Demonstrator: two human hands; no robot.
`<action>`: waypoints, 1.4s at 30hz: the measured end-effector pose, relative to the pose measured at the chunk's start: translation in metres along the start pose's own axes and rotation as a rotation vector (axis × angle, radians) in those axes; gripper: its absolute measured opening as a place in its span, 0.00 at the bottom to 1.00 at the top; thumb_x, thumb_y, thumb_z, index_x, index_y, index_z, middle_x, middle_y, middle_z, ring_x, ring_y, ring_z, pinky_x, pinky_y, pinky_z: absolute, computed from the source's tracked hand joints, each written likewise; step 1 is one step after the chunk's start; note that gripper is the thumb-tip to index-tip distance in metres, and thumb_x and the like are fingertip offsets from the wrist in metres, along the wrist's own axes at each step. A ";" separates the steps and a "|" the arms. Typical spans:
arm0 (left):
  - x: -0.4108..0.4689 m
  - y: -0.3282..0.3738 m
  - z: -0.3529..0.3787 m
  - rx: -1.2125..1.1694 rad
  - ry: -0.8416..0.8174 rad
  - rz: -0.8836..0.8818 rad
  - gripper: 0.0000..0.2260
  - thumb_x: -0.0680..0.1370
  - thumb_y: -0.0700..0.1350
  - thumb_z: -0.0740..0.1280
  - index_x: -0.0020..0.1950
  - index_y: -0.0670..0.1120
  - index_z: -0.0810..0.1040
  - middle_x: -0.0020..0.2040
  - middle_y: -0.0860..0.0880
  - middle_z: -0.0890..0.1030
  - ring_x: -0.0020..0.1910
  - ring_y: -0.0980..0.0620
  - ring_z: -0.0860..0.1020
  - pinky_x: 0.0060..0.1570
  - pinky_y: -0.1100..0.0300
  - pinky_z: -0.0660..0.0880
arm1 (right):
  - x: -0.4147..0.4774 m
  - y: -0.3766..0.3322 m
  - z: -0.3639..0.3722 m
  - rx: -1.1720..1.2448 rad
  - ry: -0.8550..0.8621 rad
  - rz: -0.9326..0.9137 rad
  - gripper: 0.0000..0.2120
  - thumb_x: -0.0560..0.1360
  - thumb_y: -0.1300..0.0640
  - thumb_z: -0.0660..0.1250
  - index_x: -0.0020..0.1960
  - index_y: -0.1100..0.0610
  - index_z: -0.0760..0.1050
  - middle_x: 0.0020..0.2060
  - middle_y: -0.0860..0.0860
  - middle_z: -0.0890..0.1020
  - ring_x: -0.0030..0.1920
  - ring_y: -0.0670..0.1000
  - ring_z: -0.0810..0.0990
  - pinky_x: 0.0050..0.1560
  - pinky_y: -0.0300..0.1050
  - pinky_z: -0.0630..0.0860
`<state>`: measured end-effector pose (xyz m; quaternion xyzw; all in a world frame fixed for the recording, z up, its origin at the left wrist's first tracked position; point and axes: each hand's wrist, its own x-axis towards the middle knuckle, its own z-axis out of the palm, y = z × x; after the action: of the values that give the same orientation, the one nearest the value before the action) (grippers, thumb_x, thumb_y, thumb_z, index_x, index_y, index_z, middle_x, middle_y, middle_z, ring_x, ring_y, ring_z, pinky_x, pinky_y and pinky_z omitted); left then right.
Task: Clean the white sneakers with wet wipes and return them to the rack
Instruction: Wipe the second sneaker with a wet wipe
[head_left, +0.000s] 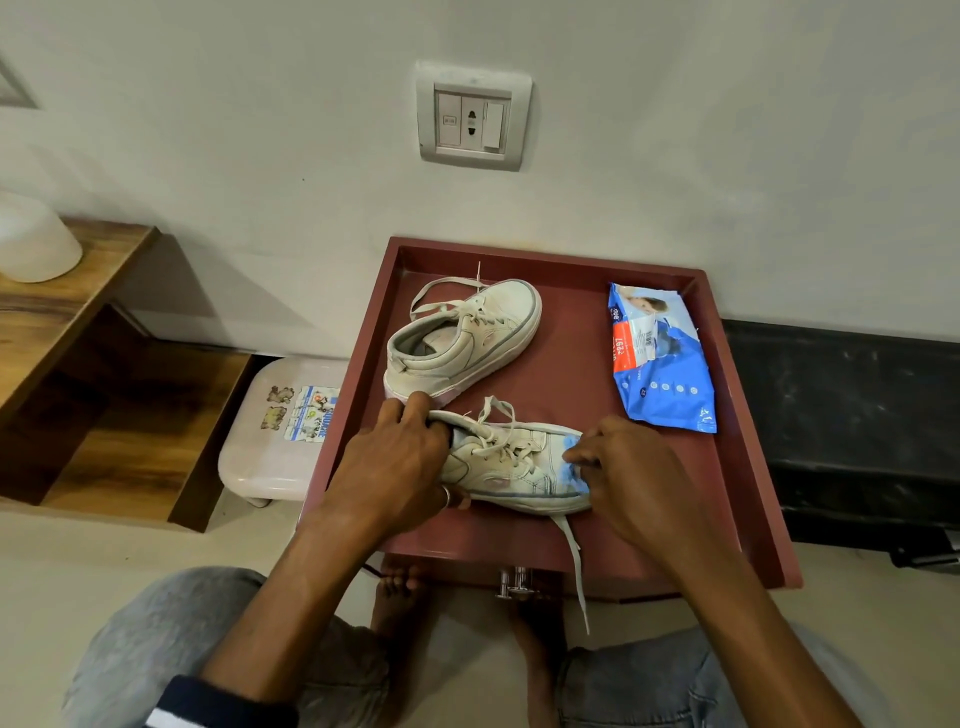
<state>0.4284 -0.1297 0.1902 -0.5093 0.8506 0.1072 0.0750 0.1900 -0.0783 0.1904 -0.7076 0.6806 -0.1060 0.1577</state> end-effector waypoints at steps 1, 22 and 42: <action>0.000 0.000 0.000 0.003 0.000 0.006 0.31 0.74 0.63 0.70 0.72 0.50 0.69 0.69 0.49 0.64 0.64 0.49 0.66 0.52 0.55 0.78 | 0.006 0.004 0.004 0.000 0.034 0.009 0.07 0.71 0.67 0.70 0.42 0.58 0.85 0.40 0.52 0.80 0.41 0.52 0.79 0.39 0.49 0.76; -0.002 0.002 -0.004 0.024 -0.005 0.012 0.29 0.76 0.60 0.70 0.73 0.51 0.67 0.72 0.50 0.62 0.67 0.47 0.66 0.52 0.54 0.78 | 0.005 -0.005 -0.004 0.045 -0.094 0.046 0.07 0.68 0.58 0.68 0.41 0.50 0.85 0.39 0.46 0.84 0.39 0.47 0.81 0.41 0.47 0.79; 0.001 0.004 -0.002 0.019 0.008 -0.024 0.28 0.76 0.62 0.69 0.71 0.50 0.70 0.70 0.50 0.63 0.64 0.46 0.67 0.52 0.53 0.79 | 0.018 -0.007 0.006 -0.011 -0.049 -0.006 0.10 0.67 0.64 0.64 0.36 0.55 0.83 0.38 0.51 0.83 0.40 0.54 0.82 0.39 0.50 0.78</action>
<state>0.4242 -0.1287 0.1923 -0.5191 0.8457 0.0963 0.0779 0.1995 -0.0951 0.1863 -0.7128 0.6751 -0.0853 0.1700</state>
